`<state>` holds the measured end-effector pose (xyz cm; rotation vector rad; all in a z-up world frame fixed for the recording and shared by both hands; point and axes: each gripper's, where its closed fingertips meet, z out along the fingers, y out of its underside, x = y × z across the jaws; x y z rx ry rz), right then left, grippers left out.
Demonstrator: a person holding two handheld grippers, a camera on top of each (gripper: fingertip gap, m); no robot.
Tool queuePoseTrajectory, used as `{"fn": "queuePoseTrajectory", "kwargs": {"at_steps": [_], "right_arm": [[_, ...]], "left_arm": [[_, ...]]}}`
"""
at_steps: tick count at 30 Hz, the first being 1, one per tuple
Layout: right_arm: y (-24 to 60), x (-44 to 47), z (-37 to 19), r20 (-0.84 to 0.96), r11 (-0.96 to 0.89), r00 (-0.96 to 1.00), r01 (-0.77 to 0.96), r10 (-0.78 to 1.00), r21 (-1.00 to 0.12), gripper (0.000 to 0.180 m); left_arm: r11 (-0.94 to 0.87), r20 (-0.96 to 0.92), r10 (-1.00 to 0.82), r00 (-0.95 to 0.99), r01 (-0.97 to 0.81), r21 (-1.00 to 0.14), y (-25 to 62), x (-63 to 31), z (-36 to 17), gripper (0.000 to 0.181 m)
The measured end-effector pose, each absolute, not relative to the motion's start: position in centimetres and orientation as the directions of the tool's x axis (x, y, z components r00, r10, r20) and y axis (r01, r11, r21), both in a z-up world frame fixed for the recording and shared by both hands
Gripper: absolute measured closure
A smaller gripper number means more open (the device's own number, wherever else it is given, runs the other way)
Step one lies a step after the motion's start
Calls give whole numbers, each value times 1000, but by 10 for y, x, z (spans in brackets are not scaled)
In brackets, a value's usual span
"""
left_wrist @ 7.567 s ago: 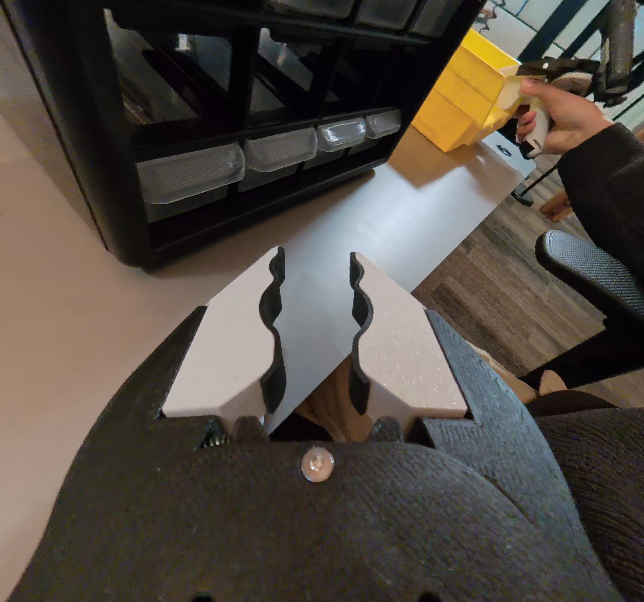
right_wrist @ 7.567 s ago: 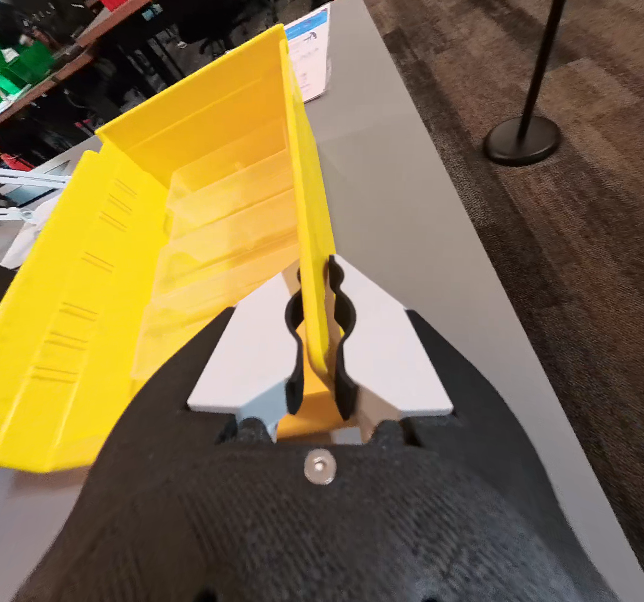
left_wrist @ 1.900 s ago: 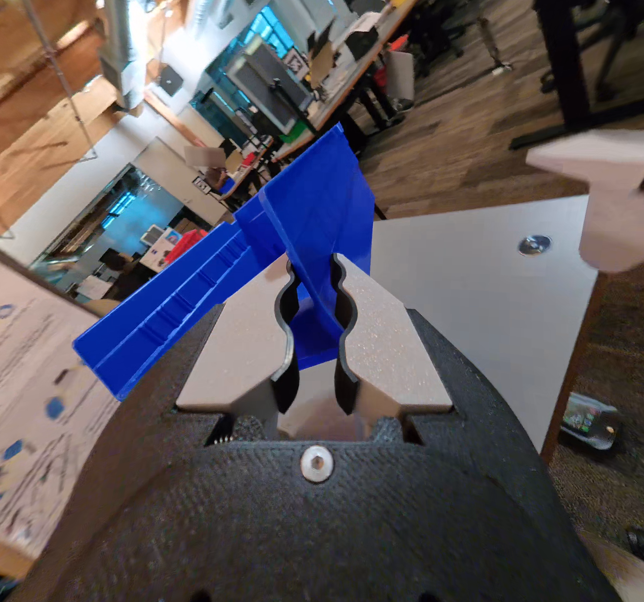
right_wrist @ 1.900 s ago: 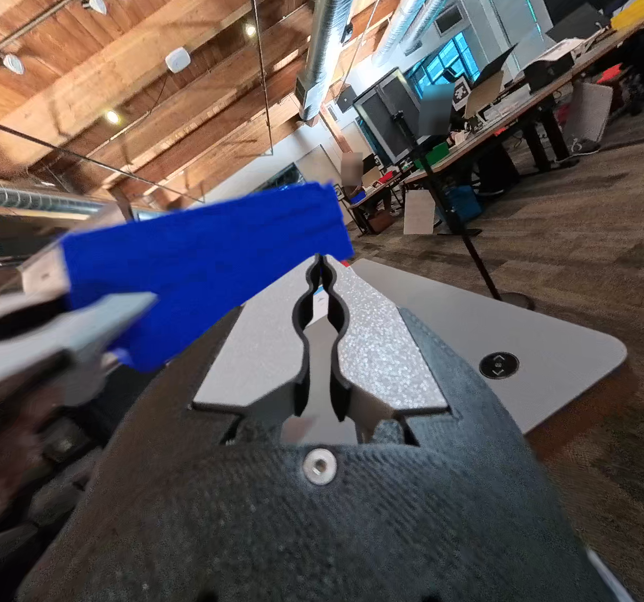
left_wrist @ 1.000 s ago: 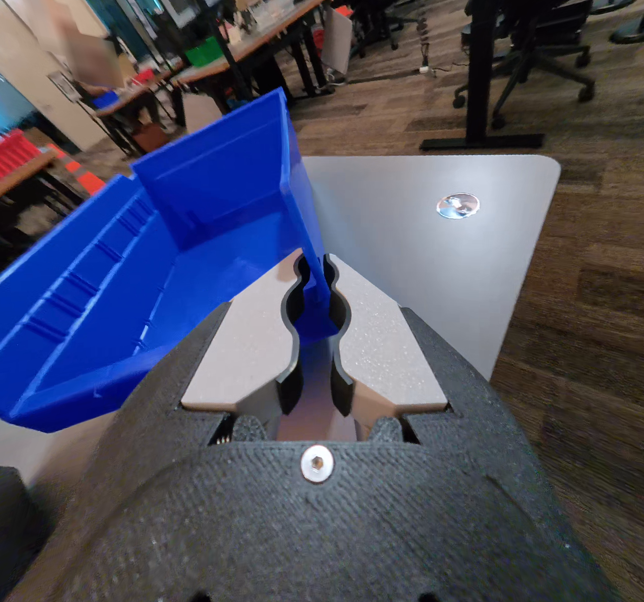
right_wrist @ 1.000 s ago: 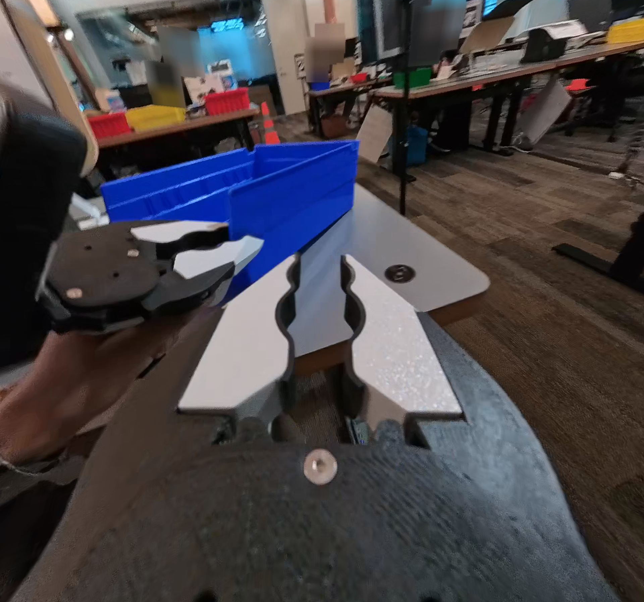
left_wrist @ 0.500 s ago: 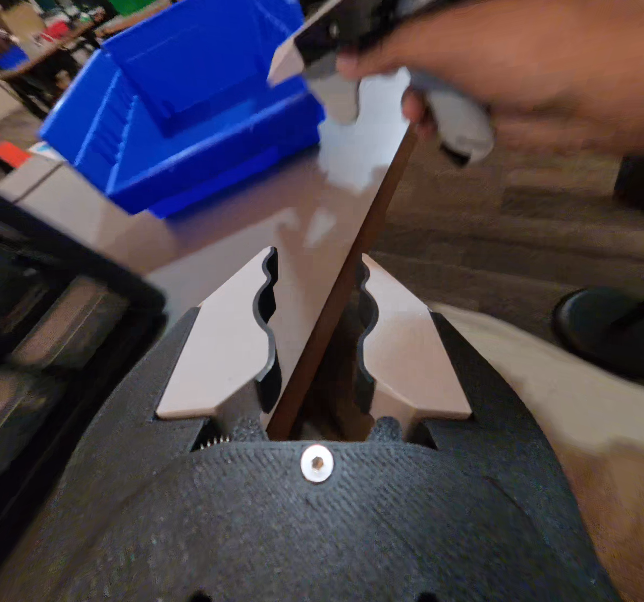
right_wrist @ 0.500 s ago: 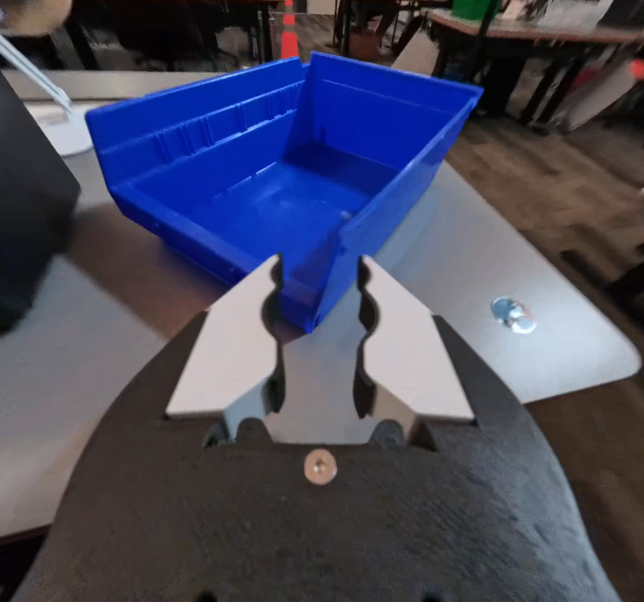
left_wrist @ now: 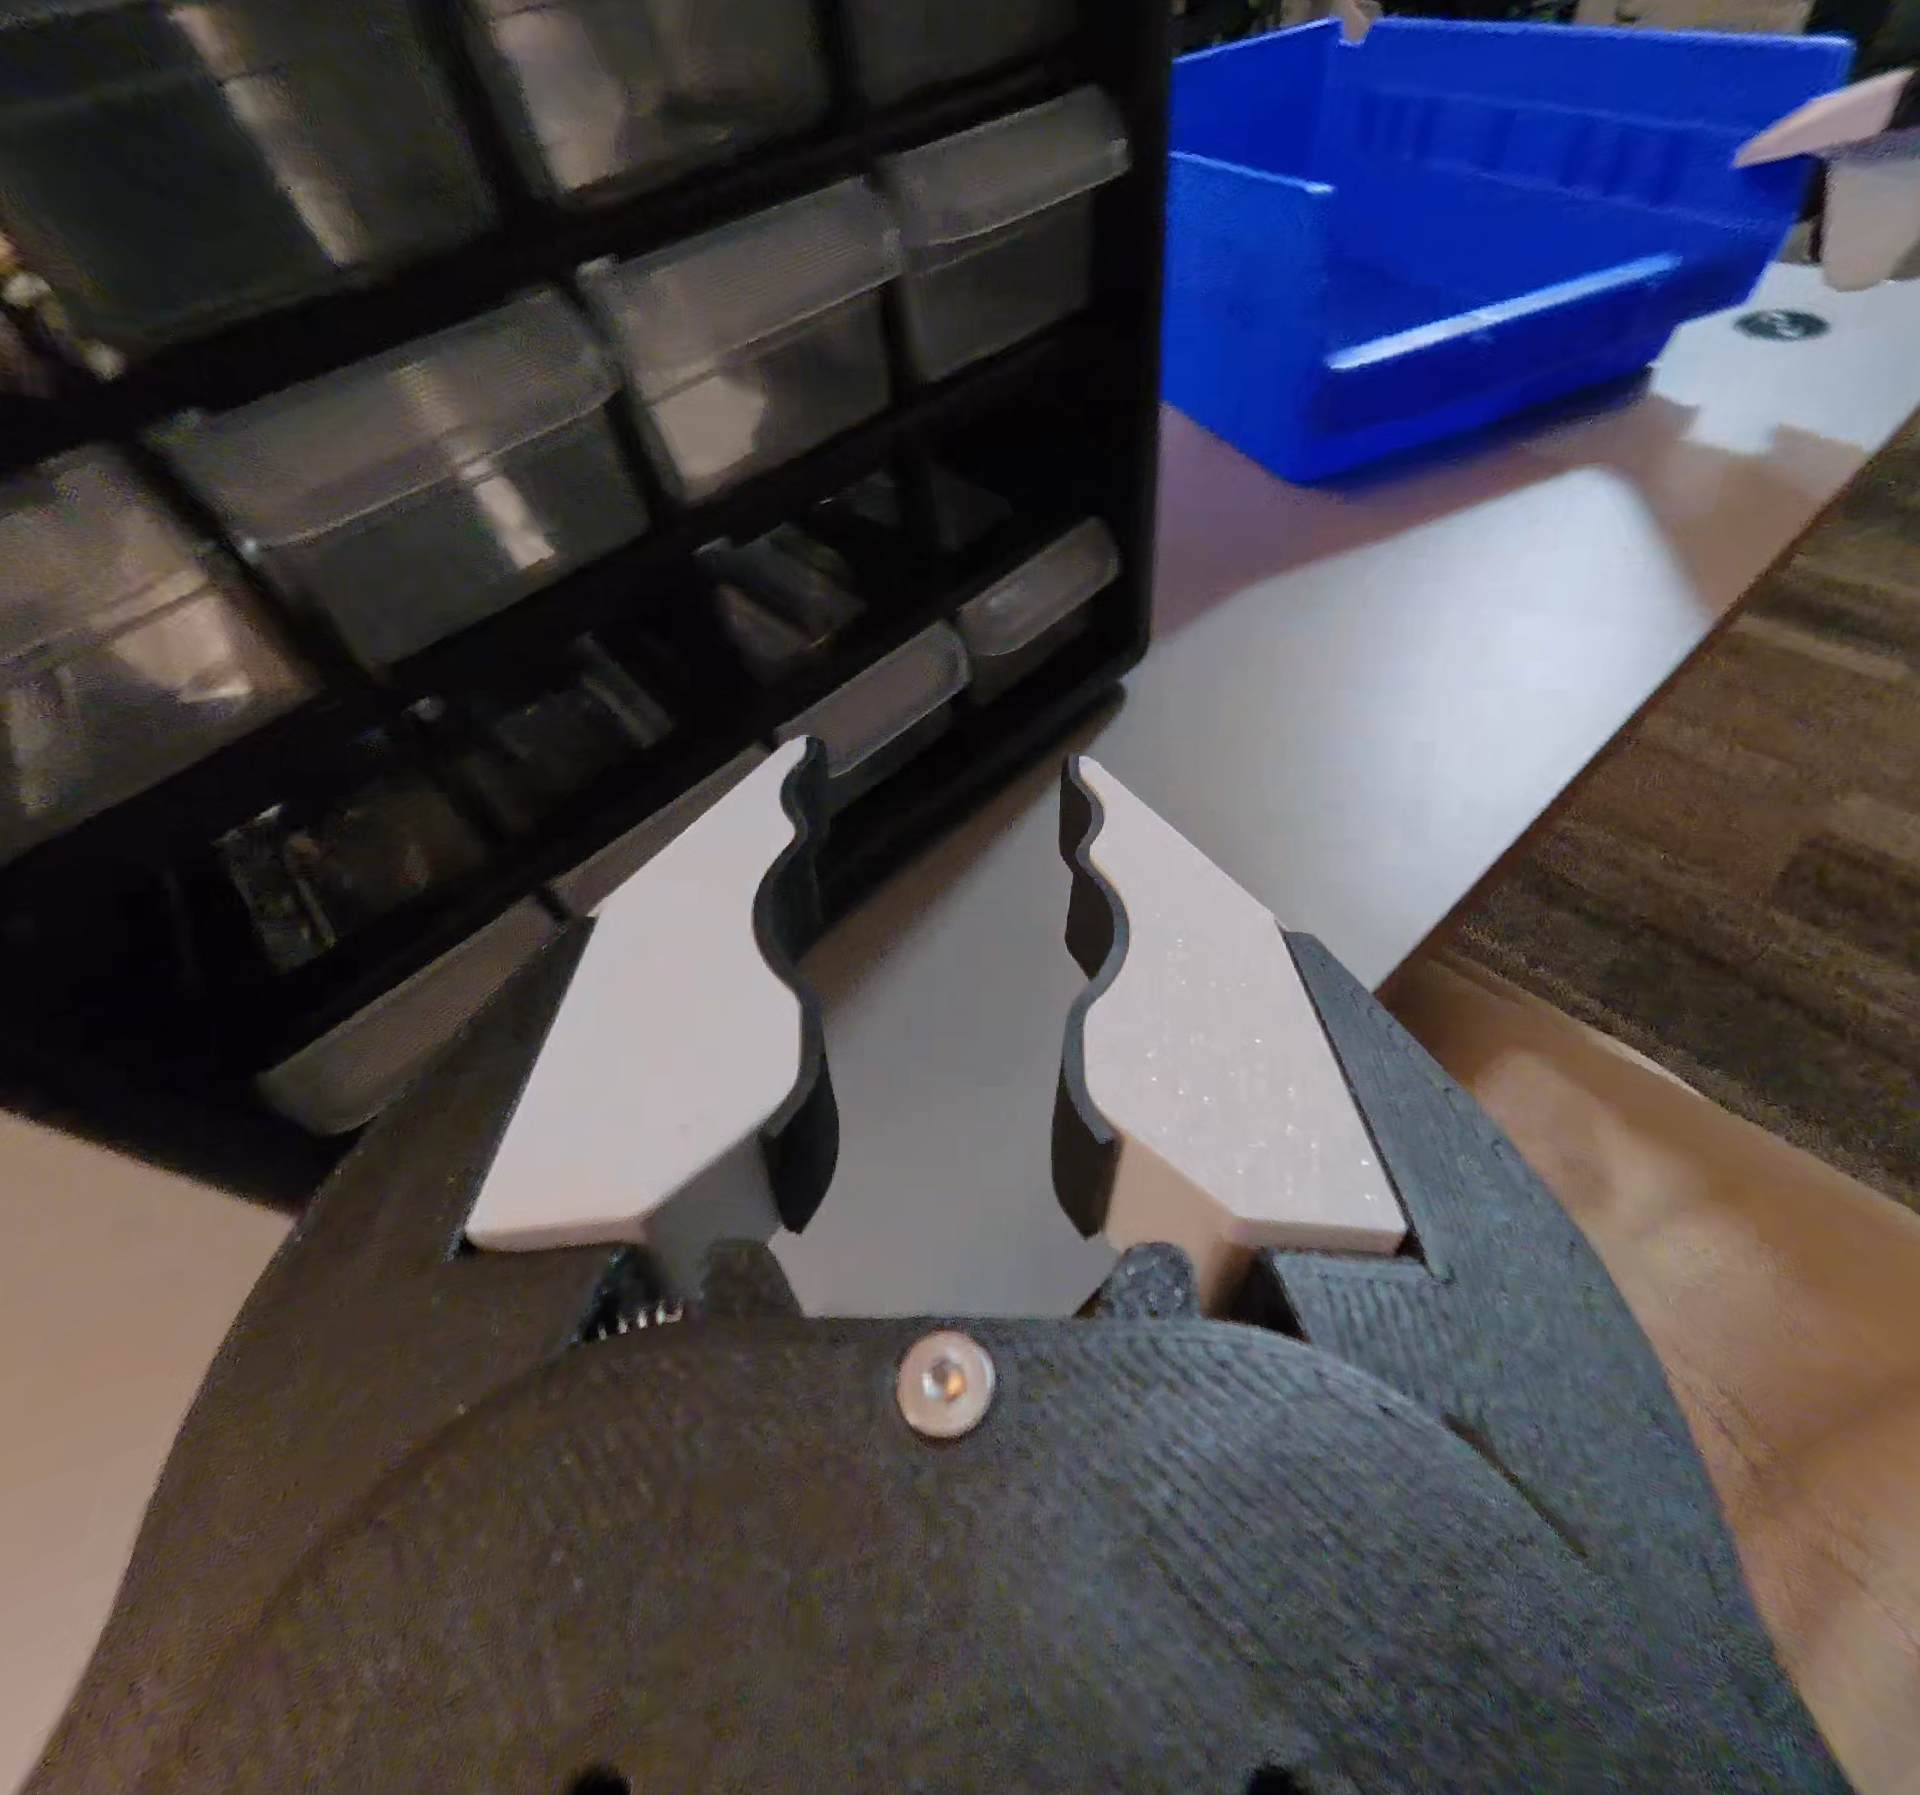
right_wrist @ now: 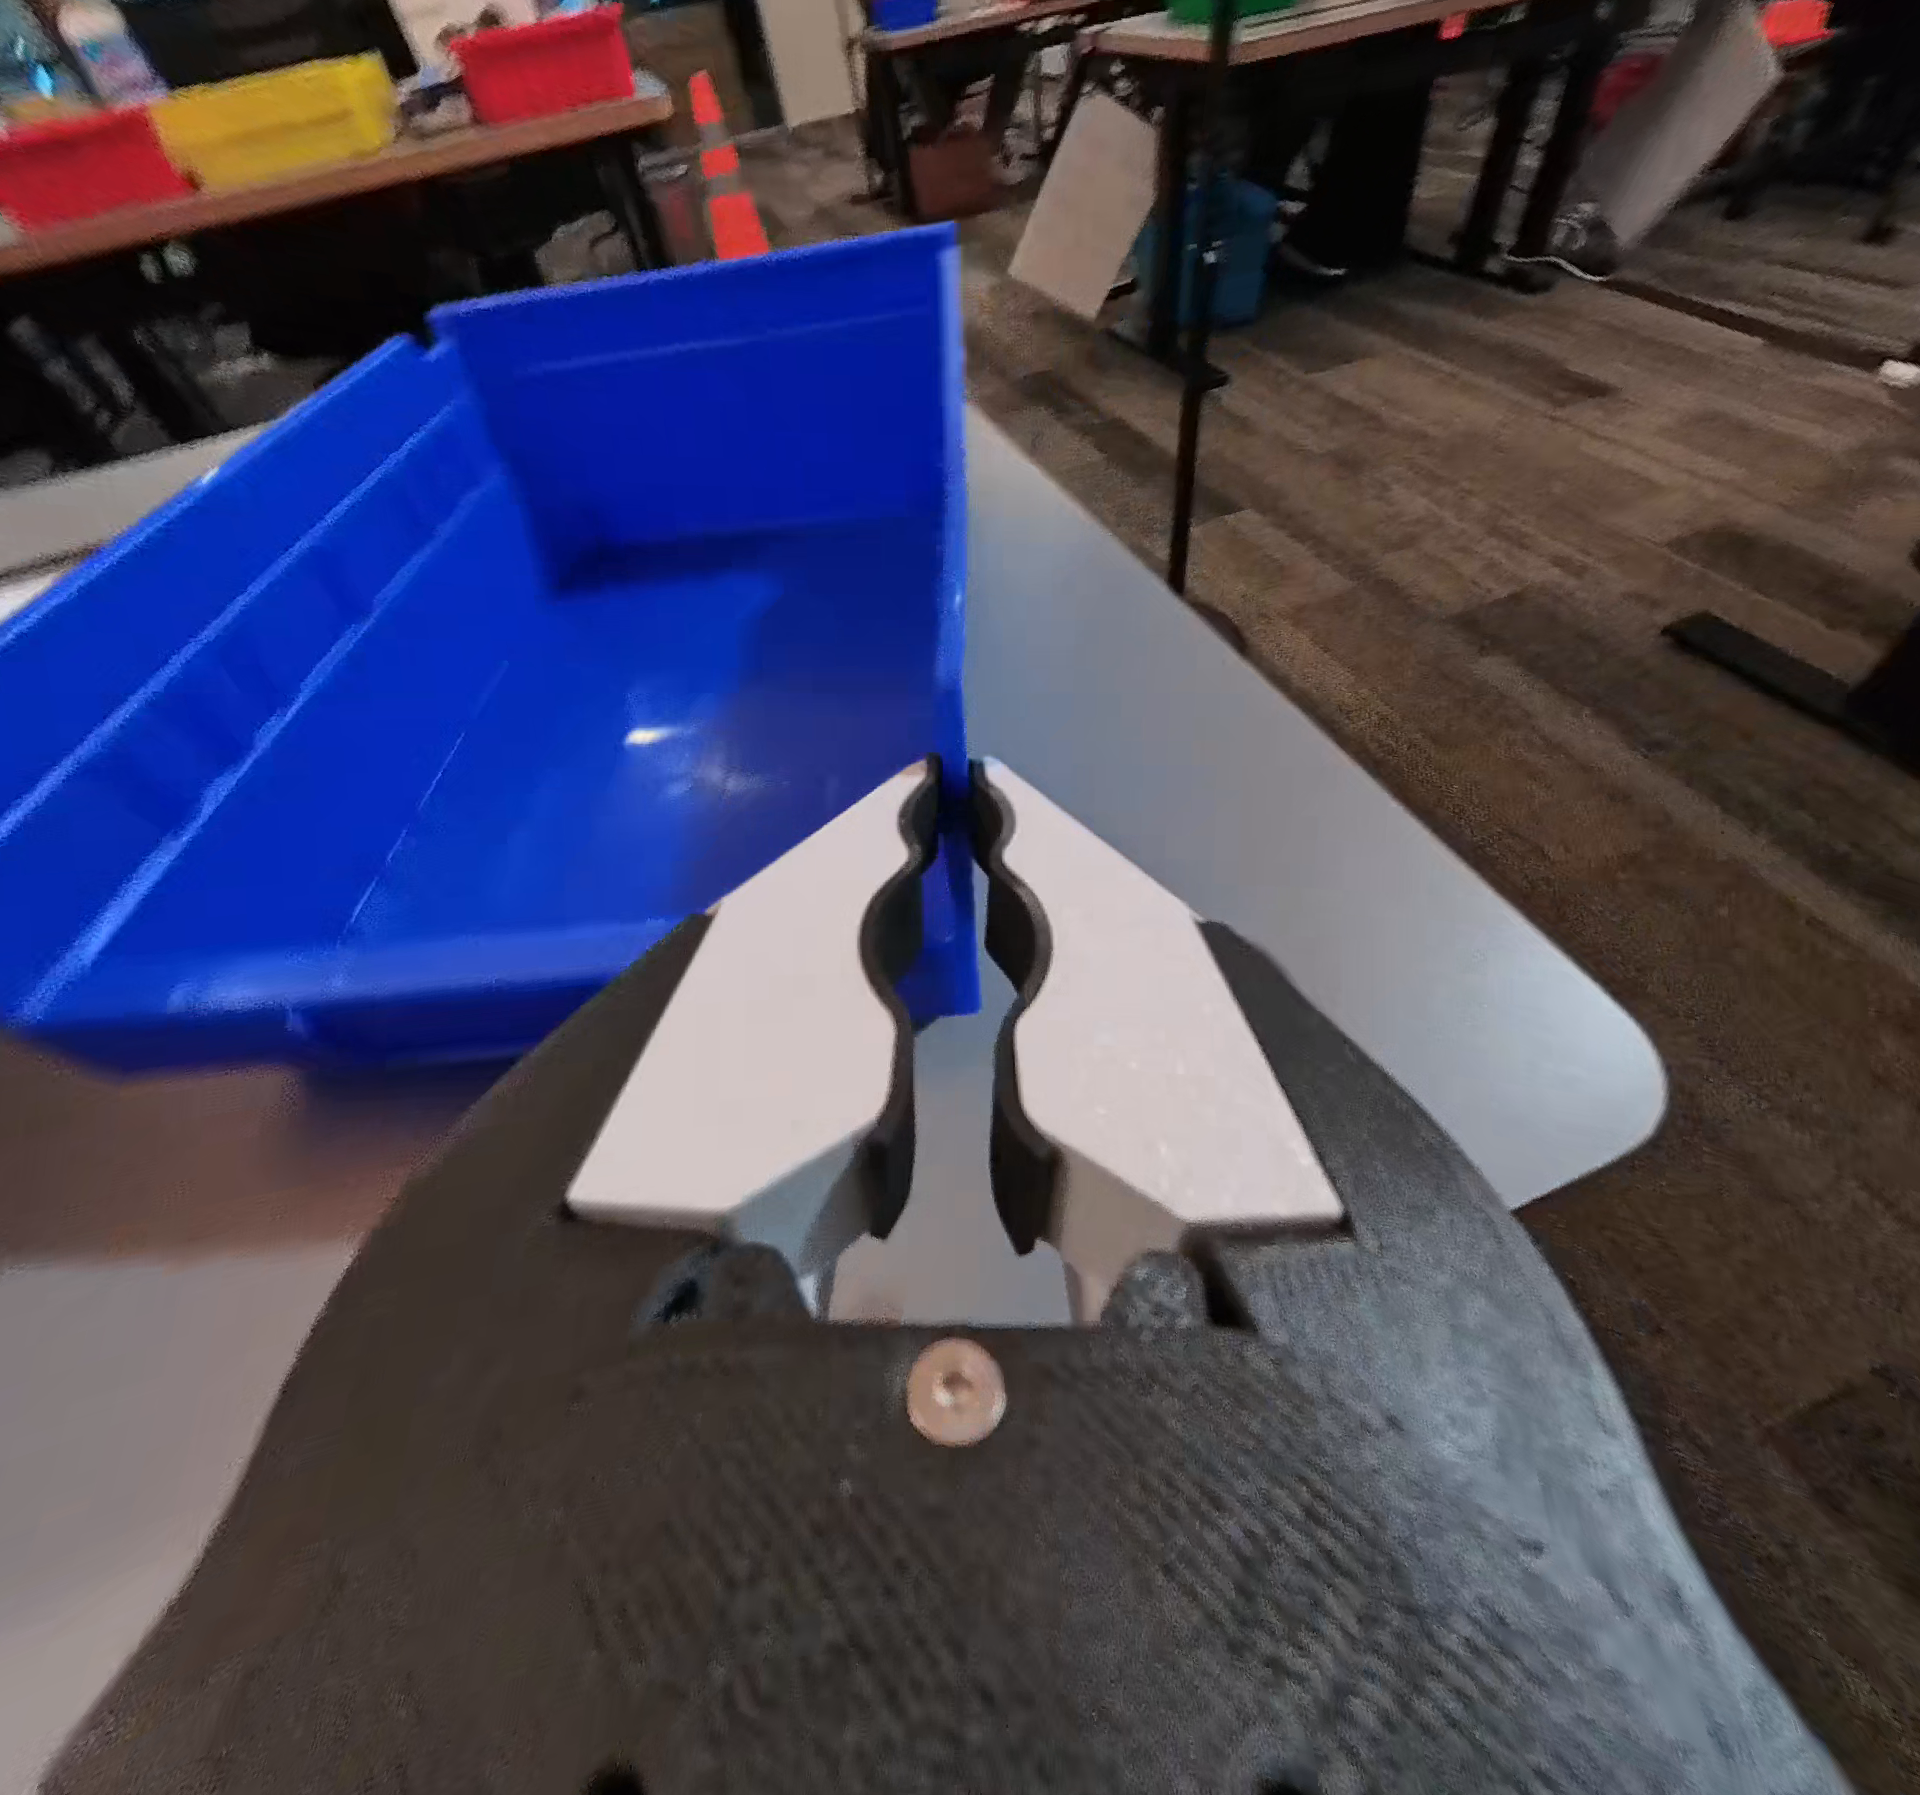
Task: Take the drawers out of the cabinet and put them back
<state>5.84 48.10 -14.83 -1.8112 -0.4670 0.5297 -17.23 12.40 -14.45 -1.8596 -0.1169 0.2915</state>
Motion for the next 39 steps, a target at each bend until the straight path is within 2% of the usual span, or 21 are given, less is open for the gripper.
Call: {"fn": "queuePoseTrajectory", "kwargs": {"at_steps": [4, 8, 12, 20, 30, 39], "right_arm": [[505, 74, -148, -235, -308, 814, -72, 531, -949, 175], [502, 61, -148, -411, -433, 656, -140, 633, -891, 175], [498, 49, -148, -289, -355, 625, -21, 725, -935, 175], [491, 34, -147, -308, -369, 572, -11, 760, -929, 176], [517, 47, -149, -197, -324, 742, 30, 641, -945, 173], [534, 53, -150, -257, -365, 805, -55, 535, -929, 168]], "left_arm": [[-299, -65, 277, 959, 21, -954, 116, -192, -148, 138], [-292, -19, 301, 953, 74, -953, 112, -202, -152, 139], [-303, -12, 302, 953, 84, -949, 114, -204, -157, 139], [-329, -39, 263, 964, 51, -943, 119, -197, -163, 139], [-335, -49, 257, 965, 41, -941, 118, -203, -165, 140], [-317, 3, 291, 957, 99, -943, 104, -214, -164, 140]]}}
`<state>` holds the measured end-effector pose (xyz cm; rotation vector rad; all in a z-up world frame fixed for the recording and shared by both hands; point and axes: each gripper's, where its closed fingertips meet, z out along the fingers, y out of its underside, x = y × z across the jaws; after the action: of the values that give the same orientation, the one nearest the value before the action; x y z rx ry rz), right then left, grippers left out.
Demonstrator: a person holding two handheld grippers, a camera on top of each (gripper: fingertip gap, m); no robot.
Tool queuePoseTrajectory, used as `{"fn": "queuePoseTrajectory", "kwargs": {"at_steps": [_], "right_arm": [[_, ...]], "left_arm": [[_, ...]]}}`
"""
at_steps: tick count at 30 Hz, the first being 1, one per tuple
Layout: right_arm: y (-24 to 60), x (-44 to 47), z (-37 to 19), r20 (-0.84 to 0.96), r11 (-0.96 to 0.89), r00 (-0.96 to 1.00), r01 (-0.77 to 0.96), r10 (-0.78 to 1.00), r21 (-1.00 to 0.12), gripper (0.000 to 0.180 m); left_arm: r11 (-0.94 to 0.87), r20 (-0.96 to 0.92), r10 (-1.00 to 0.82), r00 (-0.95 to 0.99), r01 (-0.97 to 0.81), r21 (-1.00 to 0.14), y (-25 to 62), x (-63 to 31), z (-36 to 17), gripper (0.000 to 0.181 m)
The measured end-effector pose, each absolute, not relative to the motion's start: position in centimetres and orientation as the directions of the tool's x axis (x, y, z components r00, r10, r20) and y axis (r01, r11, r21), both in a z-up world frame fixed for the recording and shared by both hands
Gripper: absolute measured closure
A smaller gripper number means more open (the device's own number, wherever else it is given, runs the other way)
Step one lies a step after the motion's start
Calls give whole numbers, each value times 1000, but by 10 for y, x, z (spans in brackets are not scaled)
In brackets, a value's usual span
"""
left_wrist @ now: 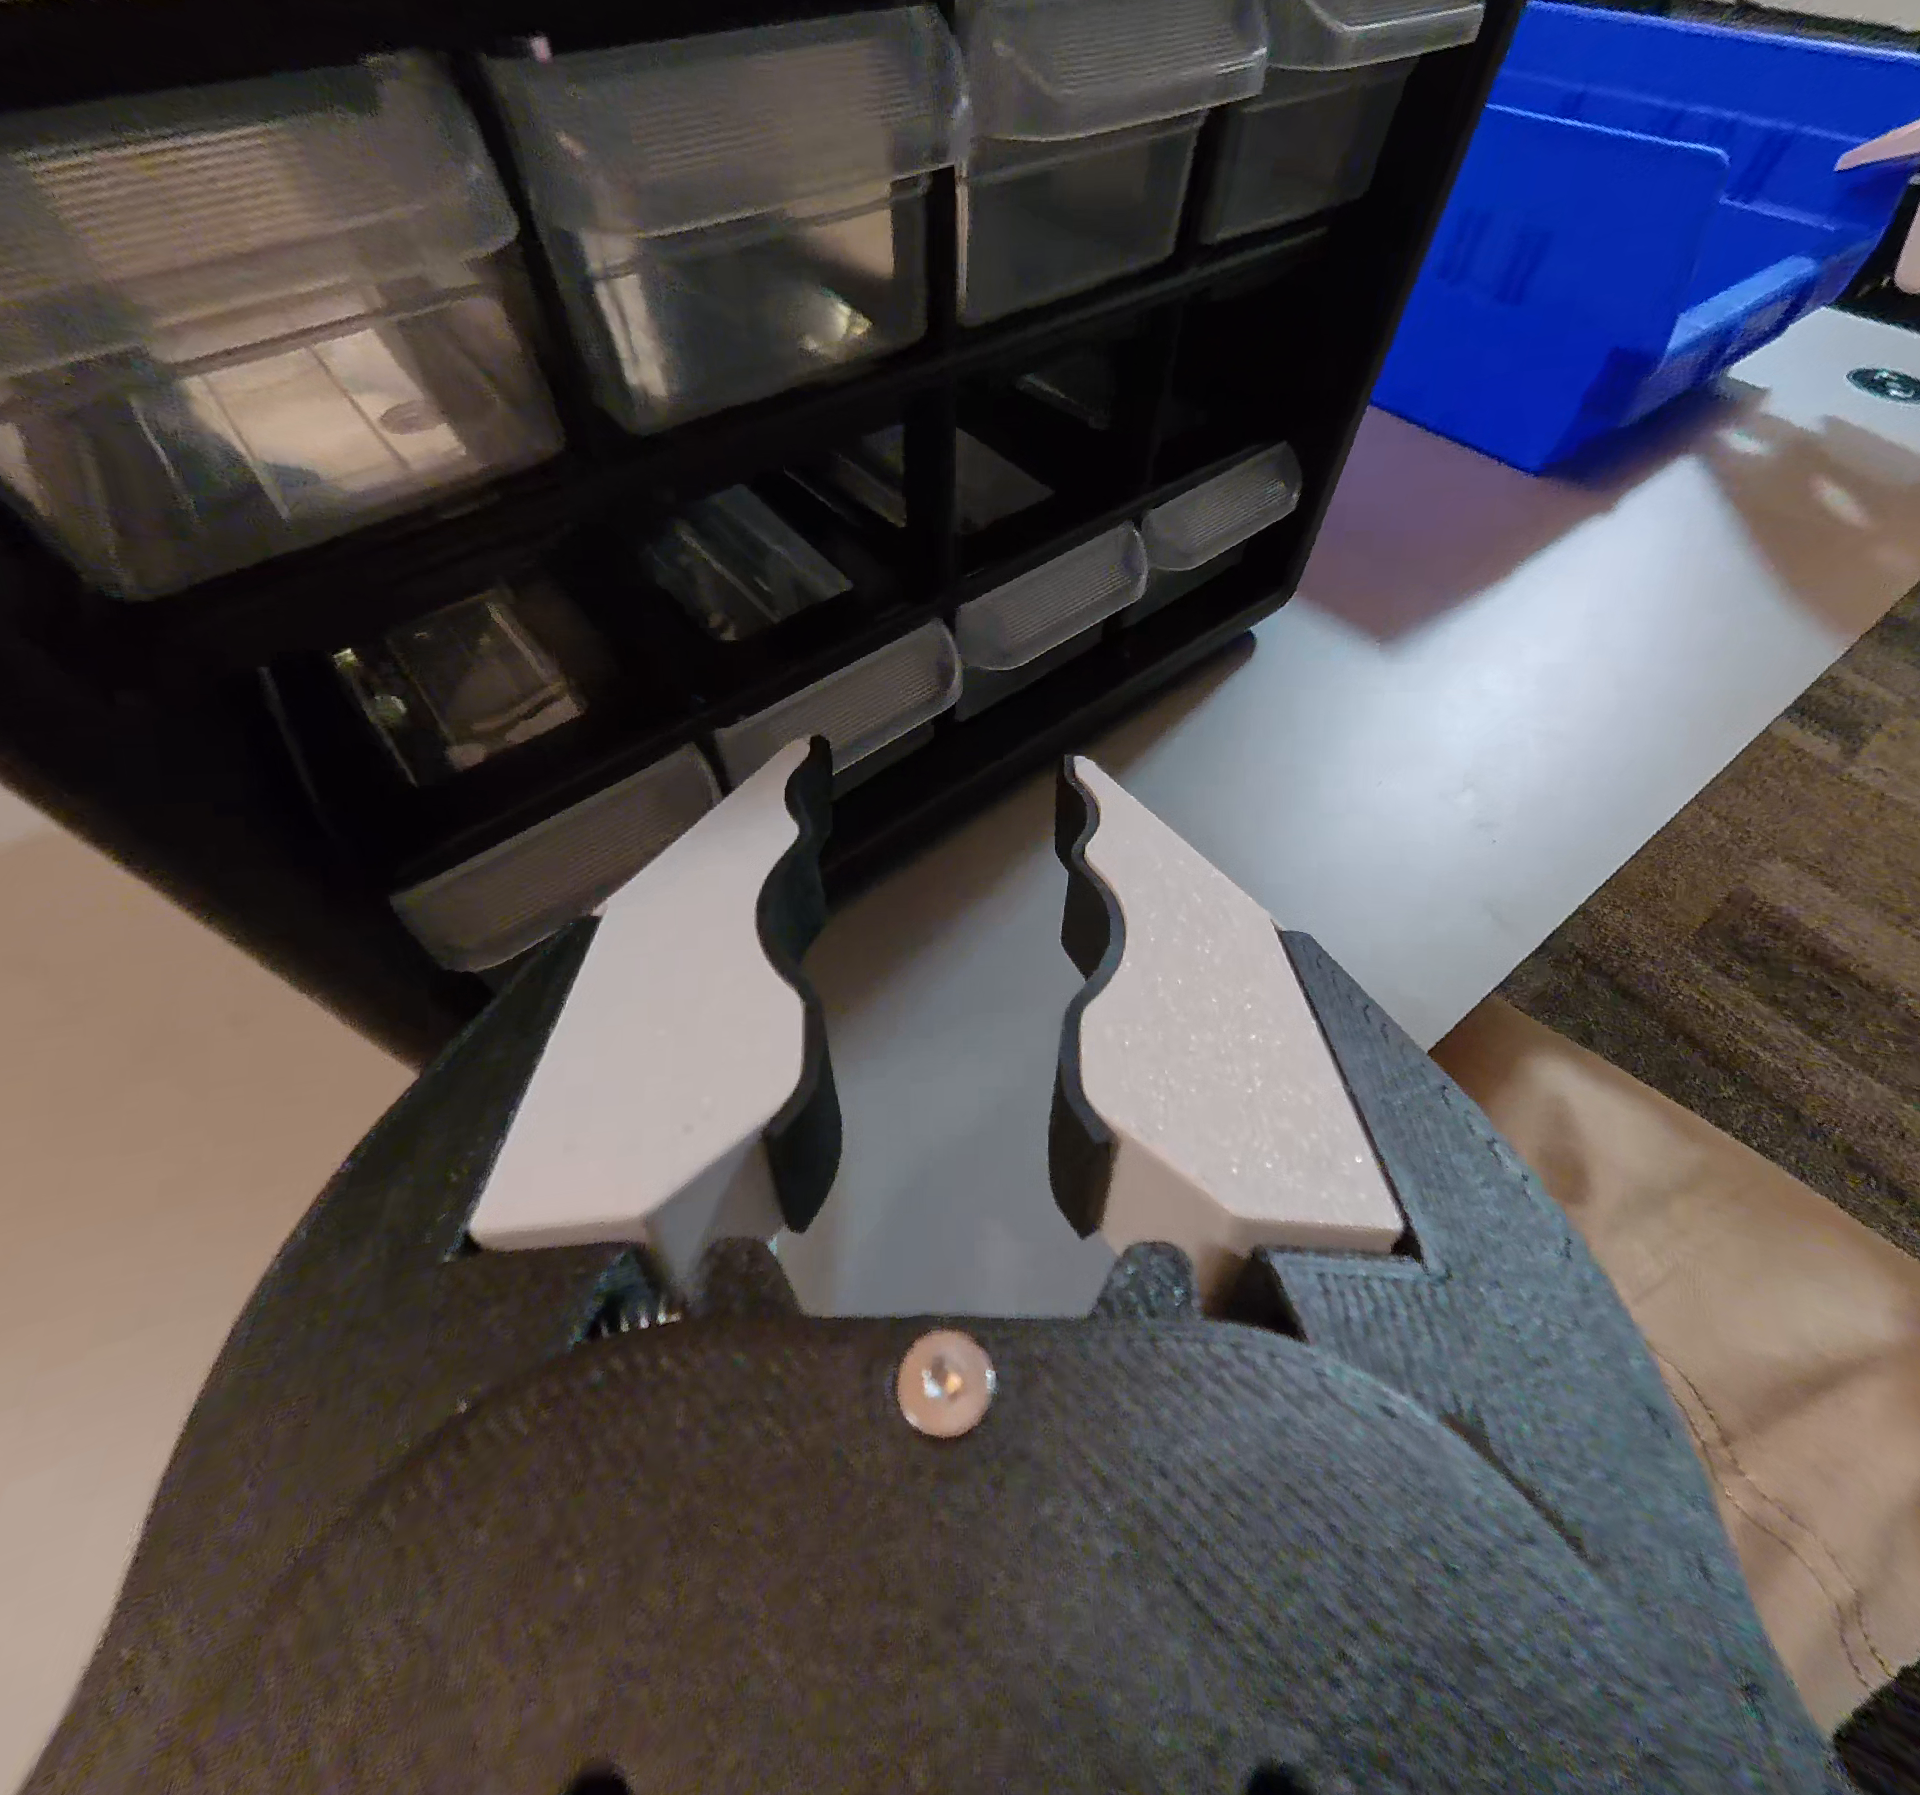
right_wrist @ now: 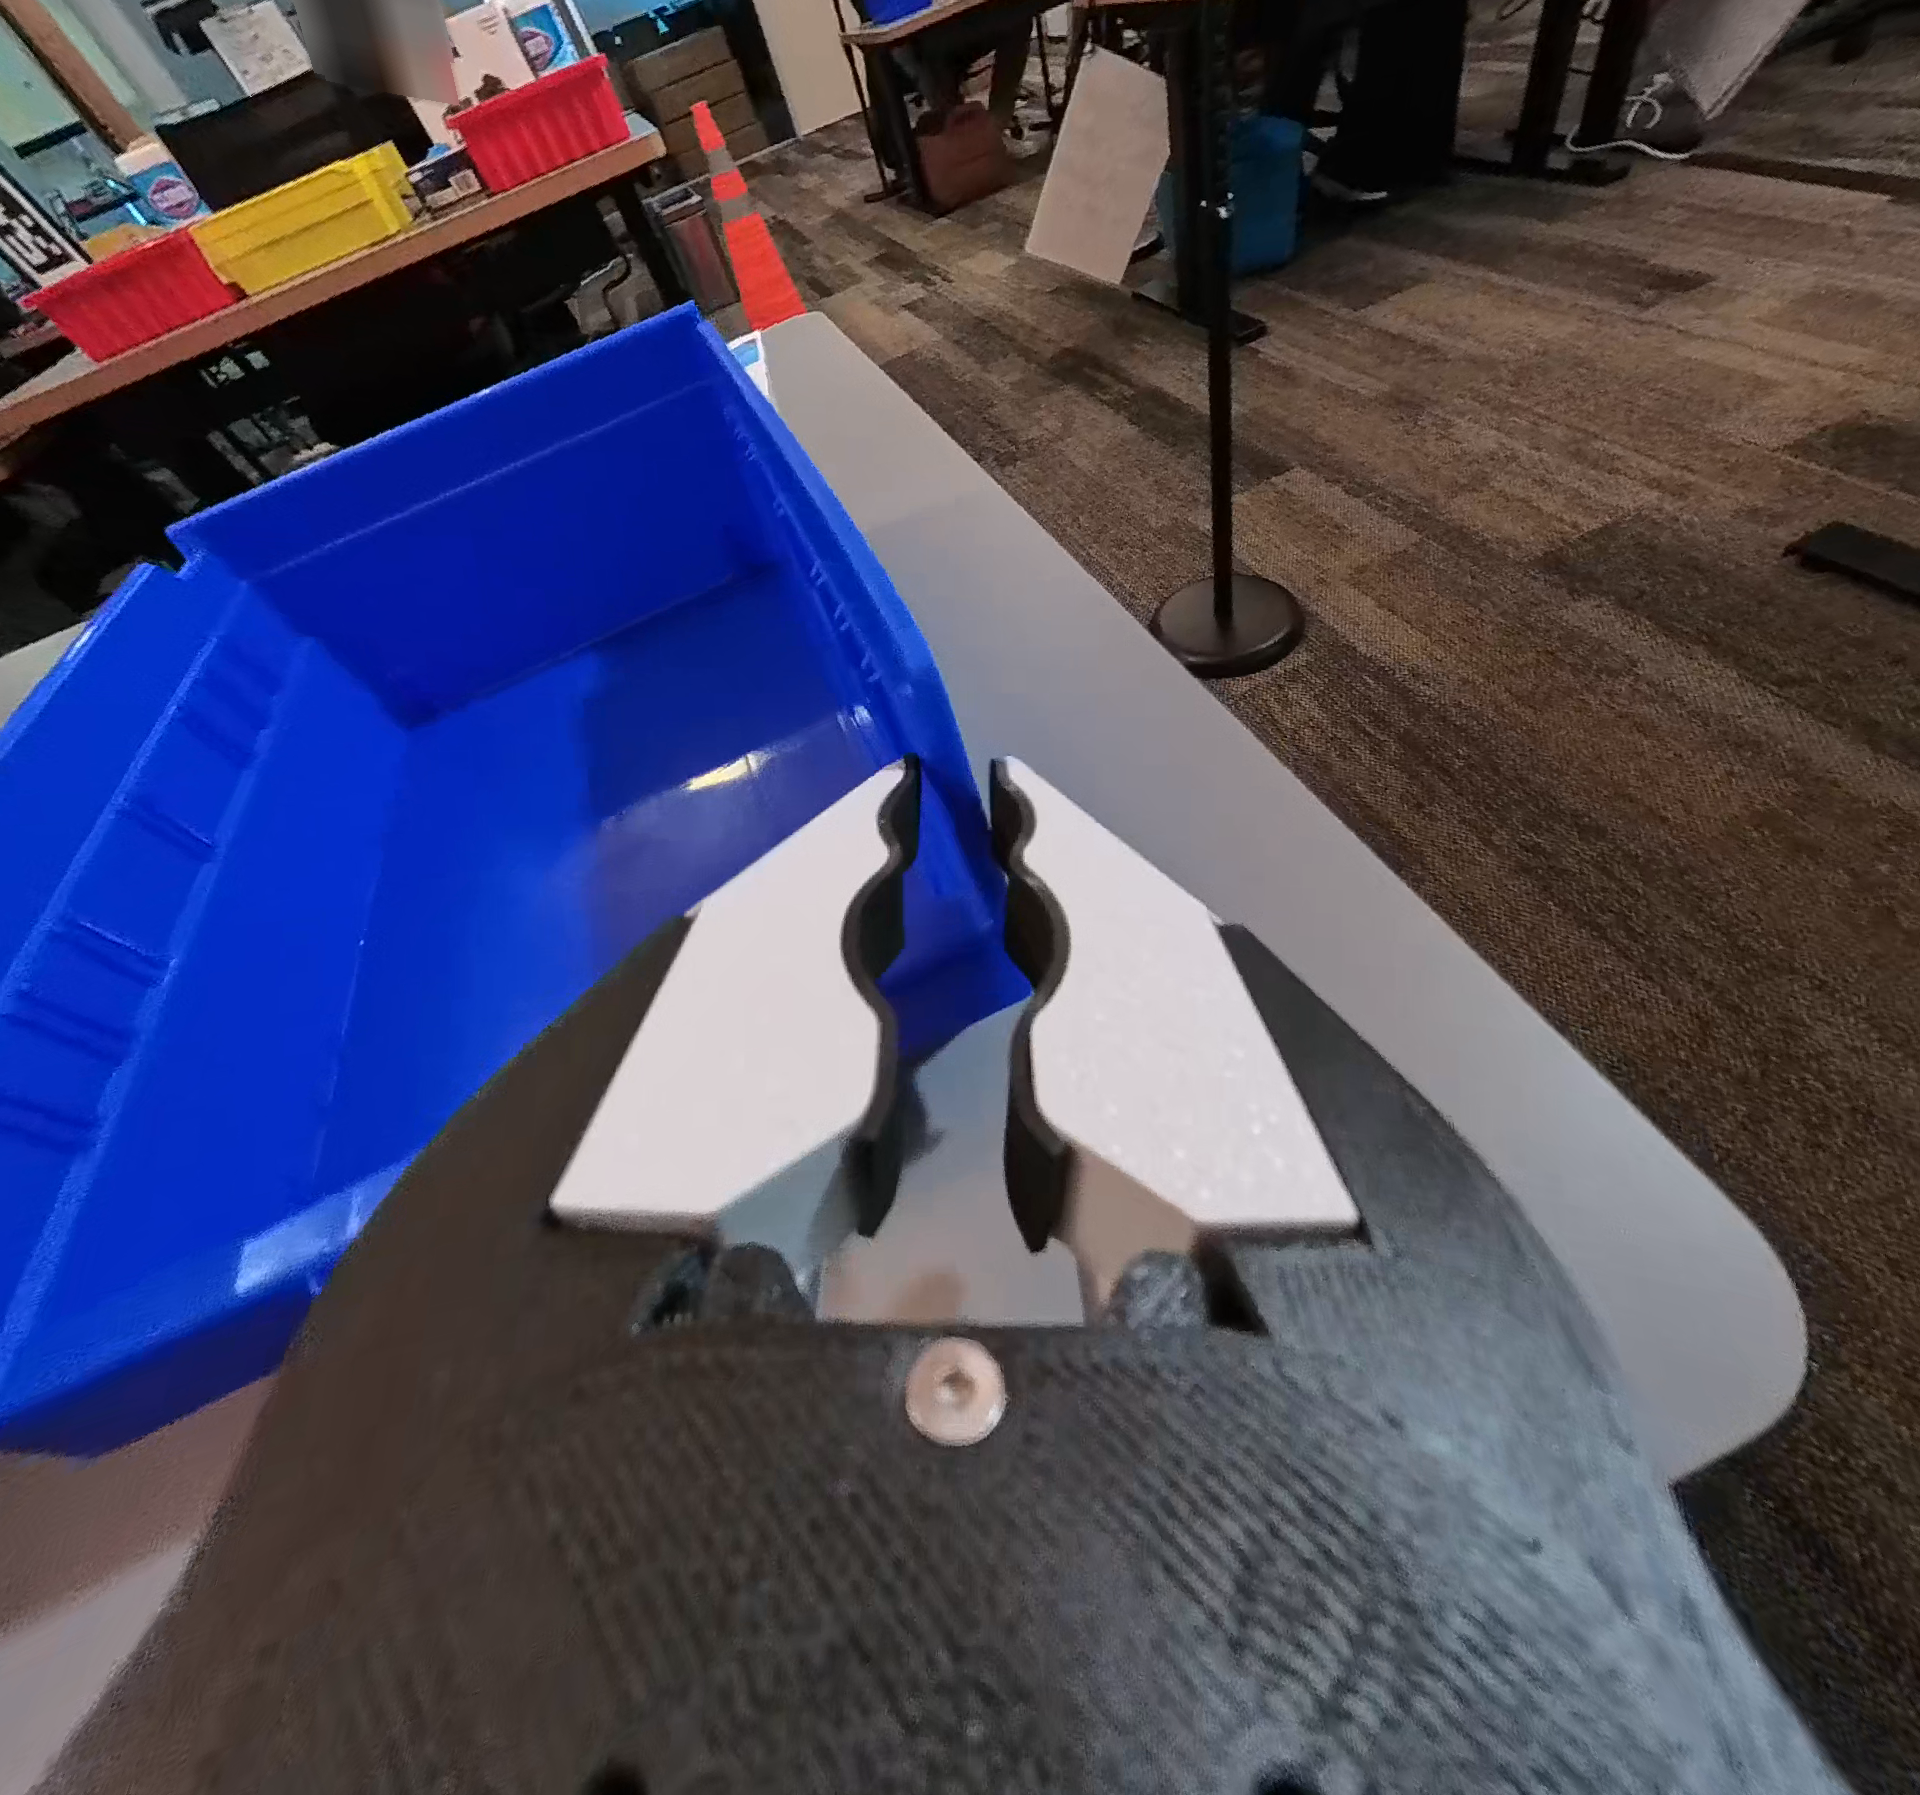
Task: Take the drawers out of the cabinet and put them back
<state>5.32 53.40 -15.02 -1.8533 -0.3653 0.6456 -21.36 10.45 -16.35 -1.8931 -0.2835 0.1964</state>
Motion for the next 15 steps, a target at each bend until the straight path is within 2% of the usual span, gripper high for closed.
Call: {"fn": "queuePoseTrajectory", "kwargs": {"at_steps": [11, 15], "right_arm": [[537, 50, -156, -295, -415, 796, -60, 529, -908, 167], [534, 51, -157, -263, -395, 777, -20, 572, -918, 170]], "left_arm": [[-305, 24, 308, 951, 123, -944, 99, -220, -161, 140], [-333, 69, 252, 965, 153, -931, 109, -209, -169, 140]]}}
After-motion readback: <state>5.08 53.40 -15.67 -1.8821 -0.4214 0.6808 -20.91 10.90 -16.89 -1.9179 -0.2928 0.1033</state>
